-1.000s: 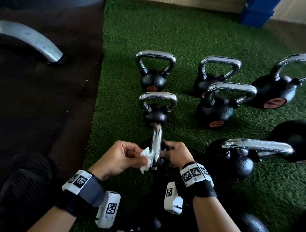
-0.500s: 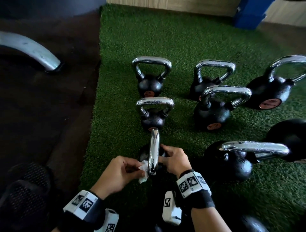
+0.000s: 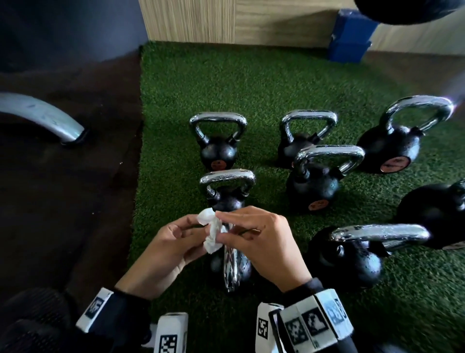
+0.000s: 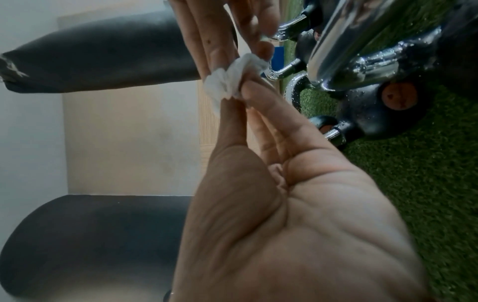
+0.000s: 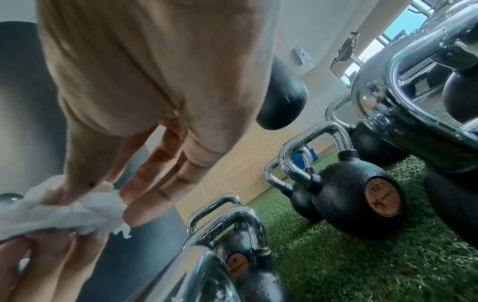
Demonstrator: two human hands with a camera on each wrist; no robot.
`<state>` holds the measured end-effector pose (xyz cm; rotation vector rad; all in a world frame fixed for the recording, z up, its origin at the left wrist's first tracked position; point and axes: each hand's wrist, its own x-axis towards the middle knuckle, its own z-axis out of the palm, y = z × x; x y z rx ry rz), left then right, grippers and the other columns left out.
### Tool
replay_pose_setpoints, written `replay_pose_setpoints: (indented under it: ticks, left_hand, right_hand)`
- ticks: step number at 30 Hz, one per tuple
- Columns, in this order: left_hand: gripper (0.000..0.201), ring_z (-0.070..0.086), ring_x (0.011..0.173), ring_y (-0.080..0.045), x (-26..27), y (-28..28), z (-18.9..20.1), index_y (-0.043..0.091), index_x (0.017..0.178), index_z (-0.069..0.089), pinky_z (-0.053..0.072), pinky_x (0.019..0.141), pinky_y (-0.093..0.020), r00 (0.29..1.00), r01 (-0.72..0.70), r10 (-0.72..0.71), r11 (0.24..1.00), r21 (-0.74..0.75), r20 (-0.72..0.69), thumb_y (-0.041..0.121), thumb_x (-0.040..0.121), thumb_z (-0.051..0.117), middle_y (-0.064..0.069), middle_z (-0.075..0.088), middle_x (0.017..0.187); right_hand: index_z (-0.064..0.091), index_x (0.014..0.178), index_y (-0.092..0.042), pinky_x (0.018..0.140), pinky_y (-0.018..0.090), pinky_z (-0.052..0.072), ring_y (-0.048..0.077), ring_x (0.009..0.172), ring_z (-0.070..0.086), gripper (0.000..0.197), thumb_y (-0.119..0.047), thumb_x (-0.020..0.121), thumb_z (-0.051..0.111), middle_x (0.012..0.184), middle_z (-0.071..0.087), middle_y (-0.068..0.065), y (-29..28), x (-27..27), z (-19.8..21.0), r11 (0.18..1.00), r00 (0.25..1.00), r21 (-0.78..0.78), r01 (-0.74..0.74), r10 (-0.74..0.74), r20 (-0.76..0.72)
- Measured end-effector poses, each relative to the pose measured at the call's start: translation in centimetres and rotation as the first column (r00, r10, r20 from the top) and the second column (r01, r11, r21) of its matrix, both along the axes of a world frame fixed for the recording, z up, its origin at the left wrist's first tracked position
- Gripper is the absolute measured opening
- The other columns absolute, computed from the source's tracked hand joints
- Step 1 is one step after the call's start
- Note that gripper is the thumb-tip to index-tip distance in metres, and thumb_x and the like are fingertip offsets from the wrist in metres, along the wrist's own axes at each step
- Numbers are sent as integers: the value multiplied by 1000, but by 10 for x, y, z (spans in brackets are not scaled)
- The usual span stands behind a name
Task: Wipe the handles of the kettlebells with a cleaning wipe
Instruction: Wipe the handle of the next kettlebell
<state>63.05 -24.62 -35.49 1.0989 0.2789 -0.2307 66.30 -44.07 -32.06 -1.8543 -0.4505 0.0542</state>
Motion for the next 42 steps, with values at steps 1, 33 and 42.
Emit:
replay_pose_setpoints:
  ticks: [1,33,42]
  left_hand:
    - [31,75,81,-16,0,-2,0,15,96,80,63,74,-25,1000,-19,19,1000,-9,-4,22,65,82,-12,77,94]
    - [106,40,142,-34,-1,-34,-107,-14,146,37,39,116,-50,720,-74,-656,252,965,226,45,72,85,-25,37,154]
    - [114,32,146,-23,2,-32,-102,-5,154,28,27,124,-35,741,10,-644,290,957,188,43,70,88,-13,28,160]
  right_hand:
    - [80,106,-25,71,21,58,7,83,73,34,-19,73,88,101,76,-13,-1,0,0,1000,1000,11,-3,3,-8]
    - [80,105,-21,87,19,57,-1,83,70,22,-20,82,81,93,78,-5,0,33,-96,932,857,-246,266,-346,-383]
    - [79,107,-15,91,13,52,6,93,70,25,-6,84,78,102,77,0,1,40,-86,938,905,-217,272,-326,-273]
